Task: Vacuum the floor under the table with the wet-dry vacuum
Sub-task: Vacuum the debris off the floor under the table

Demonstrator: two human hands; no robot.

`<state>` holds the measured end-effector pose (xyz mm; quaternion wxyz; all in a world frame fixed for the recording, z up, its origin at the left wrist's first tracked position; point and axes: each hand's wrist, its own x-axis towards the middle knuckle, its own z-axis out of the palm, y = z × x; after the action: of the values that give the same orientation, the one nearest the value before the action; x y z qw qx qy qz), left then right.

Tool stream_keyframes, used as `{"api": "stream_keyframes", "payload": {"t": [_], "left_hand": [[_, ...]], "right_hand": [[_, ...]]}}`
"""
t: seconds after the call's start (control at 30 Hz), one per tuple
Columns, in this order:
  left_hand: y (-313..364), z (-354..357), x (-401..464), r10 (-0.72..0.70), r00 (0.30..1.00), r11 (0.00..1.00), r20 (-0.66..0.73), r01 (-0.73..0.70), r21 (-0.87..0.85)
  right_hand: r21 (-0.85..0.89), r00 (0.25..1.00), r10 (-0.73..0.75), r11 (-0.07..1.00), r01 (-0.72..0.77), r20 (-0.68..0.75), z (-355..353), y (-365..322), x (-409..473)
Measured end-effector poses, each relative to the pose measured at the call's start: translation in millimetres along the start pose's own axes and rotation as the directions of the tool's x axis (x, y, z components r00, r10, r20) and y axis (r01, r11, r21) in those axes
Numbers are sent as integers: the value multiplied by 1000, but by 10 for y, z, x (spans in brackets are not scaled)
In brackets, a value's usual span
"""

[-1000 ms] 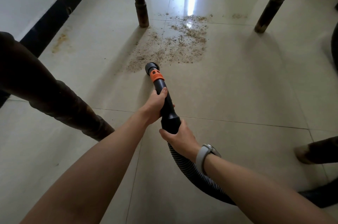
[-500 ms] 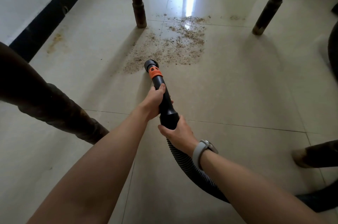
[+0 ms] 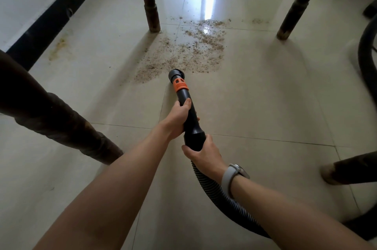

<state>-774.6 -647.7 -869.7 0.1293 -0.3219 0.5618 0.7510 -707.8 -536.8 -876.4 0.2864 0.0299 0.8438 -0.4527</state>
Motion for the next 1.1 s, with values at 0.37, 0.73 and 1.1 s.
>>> {"api": "stream_keyframes", "payload": {"t": [0.37, 0.73, 1.1], "left_hand": [[21, 115, 91, 54, 998, 998, -33, -53, 21], [-61, 400, 107, 50, 998, 997, 30, -52, 57], [-113, 614, 123, 14, 986, 976, 167, -50, 212]], "right_hand": [[48, 999, 11, 999, -13, 35, -85, 24, 125], [72, 998, 45, 997, -43, -34, -260, 244, 145], [161, 995, 72, 985, -60, -75, -511, 469, 257]]}}
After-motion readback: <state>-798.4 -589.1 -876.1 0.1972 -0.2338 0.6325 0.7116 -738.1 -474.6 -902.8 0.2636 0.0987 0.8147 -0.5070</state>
